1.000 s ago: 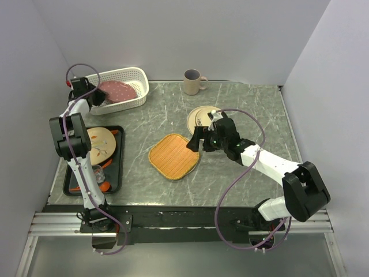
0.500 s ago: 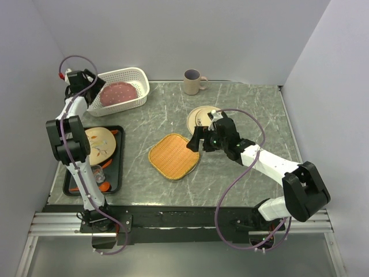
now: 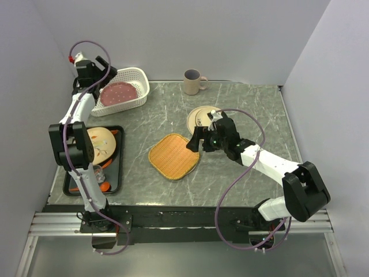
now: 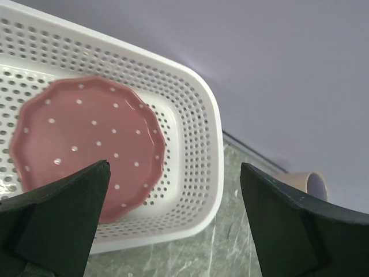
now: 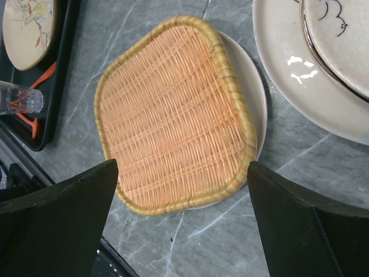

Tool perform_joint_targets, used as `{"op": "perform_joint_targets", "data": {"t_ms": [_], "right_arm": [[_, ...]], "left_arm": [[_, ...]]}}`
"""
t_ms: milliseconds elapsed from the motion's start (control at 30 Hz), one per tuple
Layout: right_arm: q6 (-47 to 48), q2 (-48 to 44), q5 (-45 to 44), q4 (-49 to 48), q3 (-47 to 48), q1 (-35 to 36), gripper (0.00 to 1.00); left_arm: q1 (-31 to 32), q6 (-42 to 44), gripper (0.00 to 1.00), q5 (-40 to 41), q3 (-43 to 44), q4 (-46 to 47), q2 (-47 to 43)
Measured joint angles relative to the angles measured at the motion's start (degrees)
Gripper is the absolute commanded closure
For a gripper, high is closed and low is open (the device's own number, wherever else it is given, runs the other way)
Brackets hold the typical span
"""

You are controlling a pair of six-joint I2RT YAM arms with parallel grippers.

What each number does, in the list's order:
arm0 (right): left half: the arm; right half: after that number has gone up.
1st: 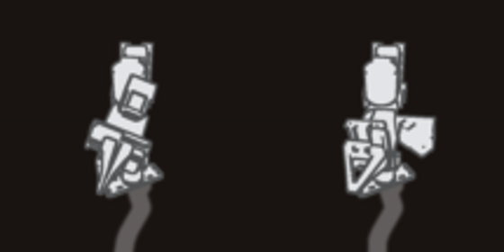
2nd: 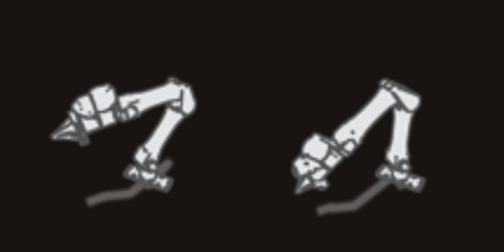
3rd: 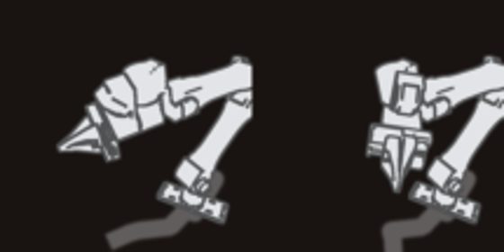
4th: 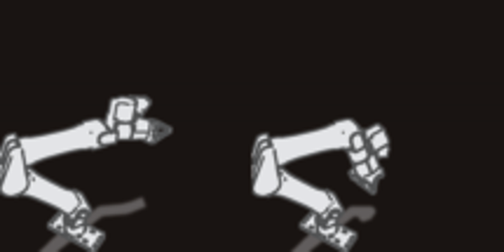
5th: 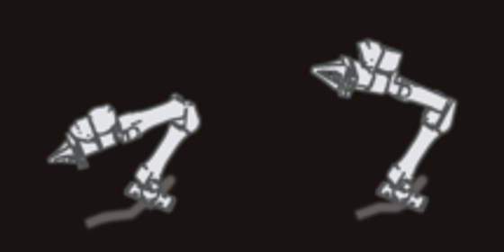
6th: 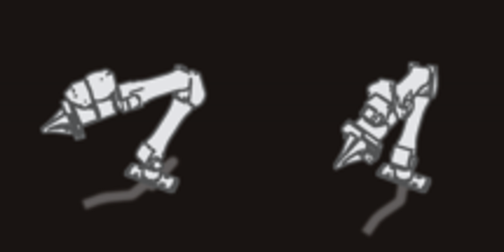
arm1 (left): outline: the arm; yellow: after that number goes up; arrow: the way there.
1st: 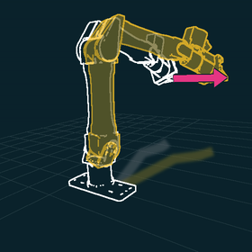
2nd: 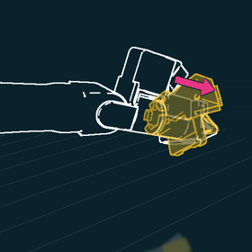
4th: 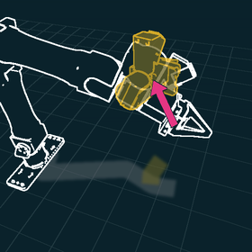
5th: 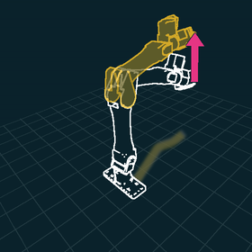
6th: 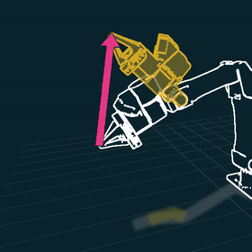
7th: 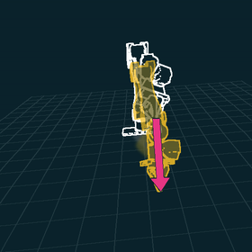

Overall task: Place the plates into the plastic bin on the countertop
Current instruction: Place the plate in the plastic bin, then pick up the plate at the center of the board.

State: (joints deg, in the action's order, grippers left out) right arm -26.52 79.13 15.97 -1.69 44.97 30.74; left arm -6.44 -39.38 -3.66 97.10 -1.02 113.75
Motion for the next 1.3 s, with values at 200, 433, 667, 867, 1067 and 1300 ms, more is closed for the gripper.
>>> {"op": "perform_joint_targets", "data": {"t_ms": [200, 433, 667, 867, 1067, 1300], "right_arm": [[-0.02, -0.04, 0.22, 0.0, 0.0, 0.0, 0.0], [-0.22, -2.51, -0.22, 0.63, -0.04, 0.0, 0.0], [-0.7, -6.78, -0.57, 1.27, -1.95, 0.0, 0.0], [-0.87, -7.72, -0.85, 2.19, -4.81, 0.0, 0.0], [-1.55, -5.77, -0.39, 1.77, -4.92, 0.0, 0.0], [-3.87, -0.9, 0.22, 0.44, -5.22, 0.0, 0.03]], "left_arm": [[3.56, 2.69, 0.01, -1.97, 0.02, -0.87, -1.14], [4.55, 3.17, 0.01, -7.78, -4.35, 0.81, -7.5], [7.56, 2.6, 0.01, -13.64, -14.25, 3.8, -16.94], [12.52, 2.73, 0.01, -14.53, -27.45, 3.28, -25.86], [12.72, 2.8, 0.01, -14.49, -39.06, 2.47, -33.97], [13.68, 2.69, 0.01, -14.45, -51.87, 3.37, -40.94]]}}
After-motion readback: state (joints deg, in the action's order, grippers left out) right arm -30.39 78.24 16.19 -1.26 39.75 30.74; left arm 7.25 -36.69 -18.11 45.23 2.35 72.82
